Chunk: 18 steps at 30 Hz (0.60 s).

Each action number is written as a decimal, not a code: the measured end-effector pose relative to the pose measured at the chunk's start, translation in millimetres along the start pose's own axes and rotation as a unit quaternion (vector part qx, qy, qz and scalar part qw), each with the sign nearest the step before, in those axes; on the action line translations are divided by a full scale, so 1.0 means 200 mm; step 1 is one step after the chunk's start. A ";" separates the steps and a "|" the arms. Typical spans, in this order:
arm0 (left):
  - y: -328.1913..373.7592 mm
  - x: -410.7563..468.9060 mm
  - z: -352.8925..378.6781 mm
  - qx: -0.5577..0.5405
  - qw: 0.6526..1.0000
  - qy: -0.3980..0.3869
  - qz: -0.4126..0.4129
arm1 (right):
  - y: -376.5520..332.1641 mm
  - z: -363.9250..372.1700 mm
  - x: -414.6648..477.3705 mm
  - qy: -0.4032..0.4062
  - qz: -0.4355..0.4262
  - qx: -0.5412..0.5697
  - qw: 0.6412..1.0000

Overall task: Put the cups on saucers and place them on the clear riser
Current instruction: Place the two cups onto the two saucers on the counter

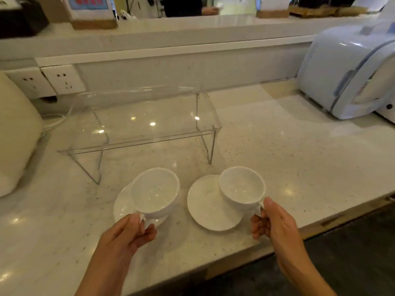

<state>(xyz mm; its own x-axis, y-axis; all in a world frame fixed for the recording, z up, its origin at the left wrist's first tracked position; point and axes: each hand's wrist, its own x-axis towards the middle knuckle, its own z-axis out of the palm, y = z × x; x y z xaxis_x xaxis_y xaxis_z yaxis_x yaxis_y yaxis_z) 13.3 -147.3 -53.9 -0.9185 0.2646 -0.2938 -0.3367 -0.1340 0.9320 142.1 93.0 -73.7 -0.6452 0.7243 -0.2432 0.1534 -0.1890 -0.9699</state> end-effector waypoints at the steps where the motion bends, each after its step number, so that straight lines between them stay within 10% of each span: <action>1: 0.00 0.00 -0.03 0.001 1.000 0.006 0.002 | 0.01 0.02 0.00 -0.007 0.002 -0.002 1.000; 18: -0.04 0.06 -0.16 0.013 0.998 0.056 -0.036 | 0.01 0.14 -0.03 -0.030 -0.021 -0.072 0.997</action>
<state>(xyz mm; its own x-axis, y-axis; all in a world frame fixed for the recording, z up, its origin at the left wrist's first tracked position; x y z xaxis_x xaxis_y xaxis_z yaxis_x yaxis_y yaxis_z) -2.7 -173.4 -71.3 -0.9104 0.1639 -0.3800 -0.3979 -0.0940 0.9126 125.4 69.2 -74.2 -0.6960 0.6878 -0.2062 0.2295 -0.0591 -0.9715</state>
